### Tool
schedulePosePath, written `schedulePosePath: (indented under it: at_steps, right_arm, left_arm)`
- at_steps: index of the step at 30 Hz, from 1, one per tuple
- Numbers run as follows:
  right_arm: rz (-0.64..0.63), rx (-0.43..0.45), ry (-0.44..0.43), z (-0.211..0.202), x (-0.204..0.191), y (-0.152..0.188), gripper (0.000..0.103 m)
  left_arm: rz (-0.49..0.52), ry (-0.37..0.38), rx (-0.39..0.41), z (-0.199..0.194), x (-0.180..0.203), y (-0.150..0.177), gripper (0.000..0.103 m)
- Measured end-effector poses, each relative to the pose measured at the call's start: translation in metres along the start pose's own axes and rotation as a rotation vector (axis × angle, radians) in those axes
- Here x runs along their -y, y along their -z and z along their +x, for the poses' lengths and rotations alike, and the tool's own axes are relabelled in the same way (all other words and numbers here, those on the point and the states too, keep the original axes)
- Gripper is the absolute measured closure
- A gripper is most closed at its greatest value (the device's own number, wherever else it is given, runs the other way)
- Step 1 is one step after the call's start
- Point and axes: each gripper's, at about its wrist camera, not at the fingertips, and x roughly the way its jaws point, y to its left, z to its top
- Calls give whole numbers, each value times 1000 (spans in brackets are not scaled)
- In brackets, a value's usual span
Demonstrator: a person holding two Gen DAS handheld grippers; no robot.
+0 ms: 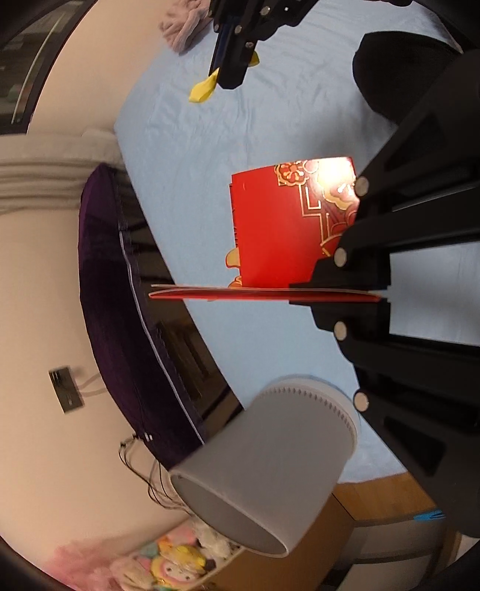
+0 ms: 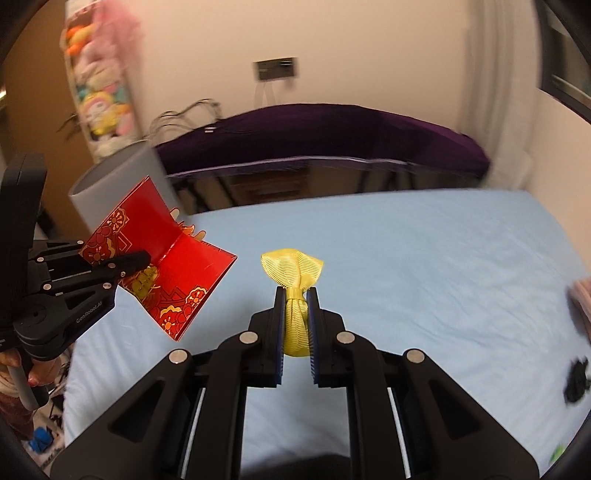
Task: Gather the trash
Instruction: 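Carry the red envelope and yellow bow in both grippers over the grey bin, then open both grippers above the grey bin to drop the envelope and bow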
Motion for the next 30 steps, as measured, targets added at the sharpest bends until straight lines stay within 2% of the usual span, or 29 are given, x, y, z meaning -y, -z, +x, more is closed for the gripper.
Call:
schedulePosePath:
  at_steps: [5, 9, 12, 16, 20, 28, 29, 30]
  right_arm:
    - [-122, 5, -157, 27, -75, -59, 93]
    - [-200, 11, -248, 38, -135, -106, 93]
    - [-233, -13, -319, 51, -175, -138, 93]
    - [-274, -53, -362, 75, -222, -177, 93]
    - [-294, -100, -351, 101, -253, -204, 93]
    - [-246, -123, -358, 122, -277, -254, 92]
    - [-224, -147, -365, 127, -279, -262, 84]
    - [-200, -162, -360, 132, -280, -268, 70]
  left_arm:
    - [-114, -143, 10, -31, -88, -10, 101]
    - [-190, -264, 8, -50, -149, -21, 101]
    - [-261, -318, -11, -61, -194, -24, 101]
    - [-348, -359, -38, -61, -234, -27, 101]
    - [-421, -357, -53, -55, -264, -33, 101]
    - [-438, -388, -54, -46, -277, -60, 101]
    - [-435, -399, -53, -45, -275, -62, 97]
    - [-429, -409, -52, -44, -274, -64, 97]
